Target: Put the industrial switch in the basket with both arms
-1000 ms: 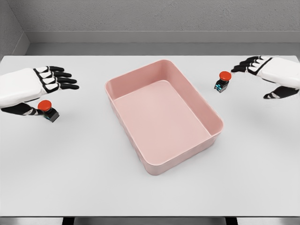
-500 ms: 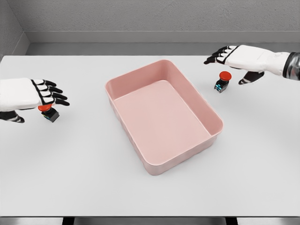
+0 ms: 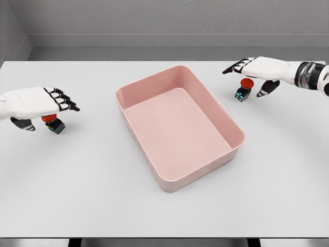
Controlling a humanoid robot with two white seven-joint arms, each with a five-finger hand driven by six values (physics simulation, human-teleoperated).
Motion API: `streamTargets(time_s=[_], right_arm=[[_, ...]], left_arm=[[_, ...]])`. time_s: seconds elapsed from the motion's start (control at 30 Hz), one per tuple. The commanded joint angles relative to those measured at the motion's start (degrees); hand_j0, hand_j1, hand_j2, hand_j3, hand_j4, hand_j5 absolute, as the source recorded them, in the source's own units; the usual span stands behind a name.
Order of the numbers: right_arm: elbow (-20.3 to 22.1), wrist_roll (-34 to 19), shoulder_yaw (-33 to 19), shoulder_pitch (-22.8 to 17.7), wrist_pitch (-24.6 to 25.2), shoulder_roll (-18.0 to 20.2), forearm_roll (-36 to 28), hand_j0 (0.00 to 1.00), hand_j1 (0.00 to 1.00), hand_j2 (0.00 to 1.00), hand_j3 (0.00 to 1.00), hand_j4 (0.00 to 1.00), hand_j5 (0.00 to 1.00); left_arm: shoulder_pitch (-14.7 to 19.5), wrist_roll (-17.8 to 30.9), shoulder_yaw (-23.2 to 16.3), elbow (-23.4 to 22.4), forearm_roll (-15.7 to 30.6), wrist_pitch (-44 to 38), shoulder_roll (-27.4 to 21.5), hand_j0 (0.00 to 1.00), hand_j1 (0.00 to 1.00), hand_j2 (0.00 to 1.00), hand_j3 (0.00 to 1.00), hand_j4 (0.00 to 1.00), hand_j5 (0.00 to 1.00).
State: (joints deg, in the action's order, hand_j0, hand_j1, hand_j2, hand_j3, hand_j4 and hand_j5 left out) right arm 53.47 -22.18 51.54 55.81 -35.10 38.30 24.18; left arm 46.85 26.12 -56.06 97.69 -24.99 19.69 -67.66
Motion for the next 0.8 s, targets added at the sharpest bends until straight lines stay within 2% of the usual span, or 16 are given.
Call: streamTargets(time_s=[0.0, 0.17, 0.3, 0.4, 0.47, 0.57, 0.7, 0.77], right_arm=[[-1.52, 0.03, -0.21, 0.00, 0.10, -1.12, 0.52, 1.00, 1.00, 1.00, 1.00, 1.00, 1.00], [-1.52, 0.12, -0.30, 0.44, 0.10, -0.95, 0.34, 1.00, 1.00, 1.00, 1.00, 1.00, 1.00], [-1.70, 0.03, -0.12, 0.35, 0.10, -1.12, 1.40, 1.00, 1.00, 1.00, 1.00, 1.00, 1.00], [-5.21, 0.12, -0.21, 0.44, 0.10, -2.44, 2.89, 1.00, 1.00, 1.00, 1.00, 1.00, 1.00], [-6.53, 0.12, -0.21, 0.44, 0.10, -3.14, 3.07, 1.00, 1.00, 1.00, 1.00, 1.00, 1.00], [-7.59, 0.12, -0.30, 0.44, 0.10, -4.02, 4.38, 1.00, 1.00, 1.00, 1.00, 1.00, 1.00], [-9.43, 0.47, -0.47, 0.44, 0.10, -4.11, 4.39, 1.00, 1.00, 1.00, 1.00, 1.00, 1.00], [-9.43, 0.29, -0.47, 0.44, 0.10, -4.11, 4.47, 1.00, 1.00, 1.00, 1.00, 1.00, 1.00]], left_arm=[[0.00, -0.01, -0.89, 0.05, -0.33, -0.10, 0.07, 1.00, 1.00, 1.00, 1.00, 1.00, 1.00], [0.00, -0.01, -0.98, 0.05, -1.56, -0.71, 0.07, 0.87, 0.87, 0.87, 0.87, 0.87, 0.87], [0.00, -0.01, -1.07, -0.22, -2.70, -0.97, 0.07, 0.87, 0.87, 0.87, 0.87, 0.87, 0.87], [0.00, -0.01, -2.03, -0.48, -3.75, -1.06, 0.25, 0.87, 0.87, 0.87, 0.87, 0.87, 0.87], [0.00, -0.01, -2.30, -1.62, -5.51, -5.45, 1.48, 0.87, 0.87, 0.87, 0.87, 0.87, 0.87], [0.00, -0.01, -2.30, -2.06, -5.77, -5.90, 2.09, 0.87, 0.87, 0.87, 0.87, 0.87, 0.87], [0.00, -0.01, -2.39, -4.79, -7.53, -5.98, 4.29, 0.87, 0.87, 0.87, 0.87, 0.87, 0.87], [0.00, -0.01, -3.97, -4.79, -9.11, -5.98, 5.00, 0.87, 0.87, 0.87, 0.87, 0.87, 0.87]])
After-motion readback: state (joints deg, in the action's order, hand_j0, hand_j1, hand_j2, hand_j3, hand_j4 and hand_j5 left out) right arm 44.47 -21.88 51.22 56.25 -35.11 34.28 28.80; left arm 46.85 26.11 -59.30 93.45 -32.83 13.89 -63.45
